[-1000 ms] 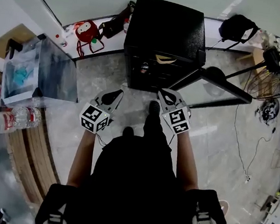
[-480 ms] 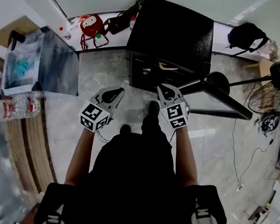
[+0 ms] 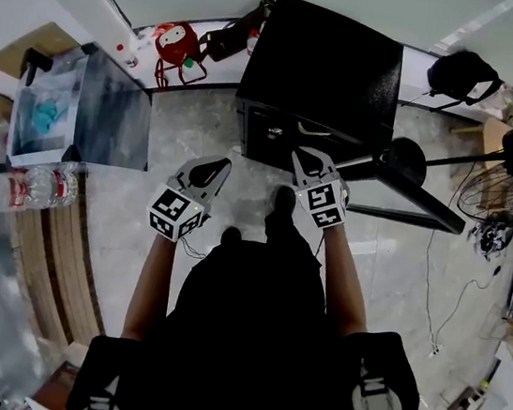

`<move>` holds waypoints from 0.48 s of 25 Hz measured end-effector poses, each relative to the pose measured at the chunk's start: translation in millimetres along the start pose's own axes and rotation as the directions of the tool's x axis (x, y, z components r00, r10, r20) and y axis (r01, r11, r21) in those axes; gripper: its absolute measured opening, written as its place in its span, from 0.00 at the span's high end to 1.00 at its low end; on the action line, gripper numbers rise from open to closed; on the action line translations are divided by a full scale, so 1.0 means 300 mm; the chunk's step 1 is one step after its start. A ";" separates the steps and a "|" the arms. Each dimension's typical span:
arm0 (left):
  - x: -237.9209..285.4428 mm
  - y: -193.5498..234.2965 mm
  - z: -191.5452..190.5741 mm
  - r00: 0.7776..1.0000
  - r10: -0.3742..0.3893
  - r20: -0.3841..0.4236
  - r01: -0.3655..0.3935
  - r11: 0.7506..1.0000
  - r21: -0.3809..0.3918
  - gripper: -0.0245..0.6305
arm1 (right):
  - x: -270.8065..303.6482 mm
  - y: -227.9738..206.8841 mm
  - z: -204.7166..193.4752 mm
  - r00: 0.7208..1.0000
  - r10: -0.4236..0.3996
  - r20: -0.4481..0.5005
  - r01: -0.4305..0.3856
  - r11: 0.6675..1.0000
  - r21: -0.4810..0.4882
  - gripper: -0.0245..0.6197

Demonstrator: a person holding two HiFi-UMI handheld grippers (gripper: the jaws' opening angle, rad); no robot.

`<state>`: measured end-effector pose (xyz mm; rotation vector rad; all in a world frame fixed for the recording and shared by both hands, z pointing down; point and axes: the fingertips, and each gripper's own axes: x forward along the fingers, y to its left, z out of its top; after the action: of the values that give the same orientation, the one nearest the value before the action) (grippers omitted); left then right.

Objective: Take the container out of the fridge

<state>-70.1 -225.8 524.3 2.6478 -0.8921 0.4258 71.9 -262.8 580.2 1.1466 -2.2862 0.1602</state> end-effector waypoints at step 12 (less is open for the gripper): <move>0.026 0.014 -0.021 0.999 0.034 -0.004 -0.034 0.999 -0.031 0.94 | 0.086 -0.064 -0.052 1.000 0.009 -0.020 -0.010 0.999 -0.047 0.96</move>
<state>-68.0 -230.8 533.7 2.6070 -0.9359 0.4208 81.4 -287.5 604.3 1.1054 -2.2667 0.1206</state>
